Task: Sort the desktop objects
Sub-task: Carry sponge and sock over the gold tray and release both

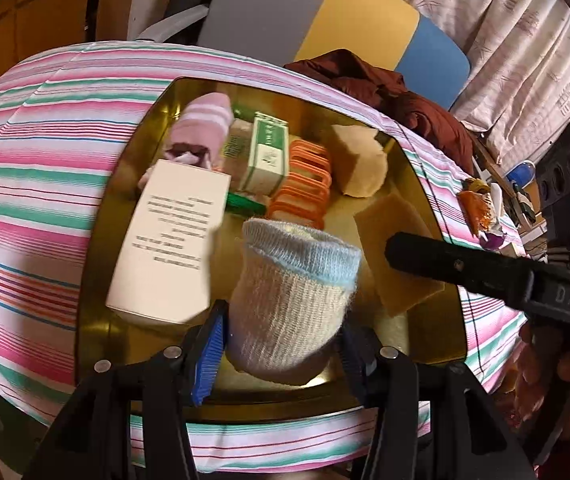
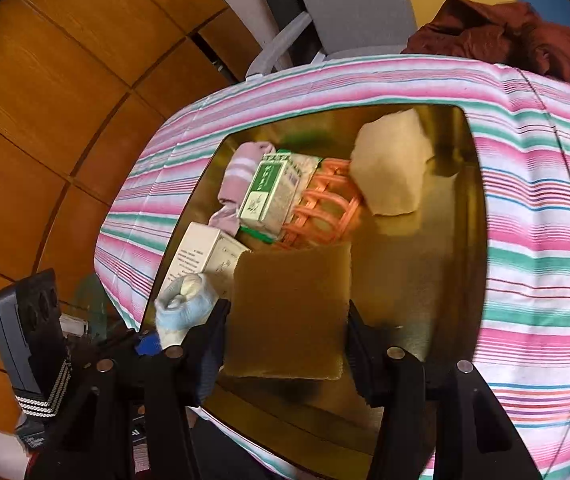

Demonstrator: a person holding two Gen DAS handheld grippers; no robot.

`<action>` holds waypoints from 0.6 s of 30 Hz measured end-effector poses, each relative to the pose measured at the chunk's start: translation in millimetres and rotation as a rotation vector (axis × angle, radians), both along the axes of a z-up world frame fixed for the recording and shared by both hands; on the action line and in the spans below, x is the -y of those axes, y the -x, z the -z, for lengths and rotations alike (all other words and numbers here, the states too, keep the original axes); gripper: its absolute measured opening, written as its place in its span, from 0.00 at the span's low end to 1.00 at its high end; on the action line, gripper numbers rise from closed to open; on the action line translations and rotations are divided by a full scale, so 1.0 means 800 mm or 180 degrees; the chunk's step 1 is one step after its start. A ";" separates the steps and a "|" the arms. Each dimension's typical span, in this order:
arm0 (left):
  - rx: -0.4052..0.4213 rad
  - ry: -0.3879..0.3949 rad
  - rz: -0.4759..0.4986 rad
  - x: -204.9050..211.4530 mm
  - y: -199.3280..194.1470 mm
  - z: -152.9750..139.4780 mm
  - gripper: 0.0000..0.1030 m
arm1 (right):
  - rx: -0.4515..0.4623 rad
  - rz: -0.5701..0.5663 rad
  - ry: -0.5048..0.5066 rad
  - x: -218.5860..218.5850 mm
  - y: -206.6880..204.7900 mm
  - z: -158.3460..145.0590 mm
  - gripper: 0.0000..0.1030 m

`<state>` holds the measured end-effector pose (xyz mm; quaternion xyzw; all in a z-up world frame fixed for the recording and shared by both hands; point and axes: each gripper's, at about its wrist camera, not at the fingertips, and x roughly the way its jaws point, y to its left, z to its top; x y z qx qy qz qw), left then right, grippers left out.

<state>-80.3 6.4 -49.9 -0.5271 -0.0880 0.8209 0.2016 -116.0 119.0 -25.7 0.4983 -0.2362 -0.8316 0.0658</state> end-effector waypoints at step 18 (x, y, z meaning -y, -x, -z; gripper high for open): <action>-0.0167 -0.0340 -0.0527 0.038 -0.006 -0.035 0.58 | 0.0120 0.0176 0.0374 0.015 -0.001 0.023 0.65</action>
